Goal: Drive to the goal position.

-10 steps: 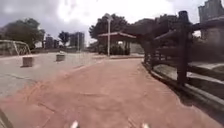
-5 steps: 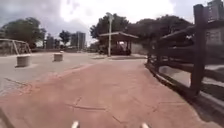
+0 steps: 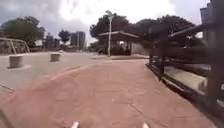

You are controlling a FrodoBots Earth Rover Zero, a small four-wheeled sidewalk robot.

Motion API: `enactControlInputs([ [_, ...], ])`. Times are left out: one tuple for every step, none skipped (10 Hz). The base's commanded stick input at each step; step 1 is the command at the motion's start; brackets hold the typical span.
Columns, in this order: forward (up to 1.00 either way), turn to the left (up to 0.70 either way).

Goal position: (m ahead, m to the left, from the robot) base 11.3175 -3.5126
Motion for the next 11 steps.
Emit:
enactControlInputs([
  [0.7, -0.1],
  [0.7, 0.0],
  [0.7, 0.0],
  [0.7, 0.0],
  [0.7, 0.0],
  [0.7, 0.0],
  [0.7, -0.03],
  [0.7, -0.21],
  [0.7, -0.35],
  [0.7, -0.35],
  [0.7, -0.26],
])
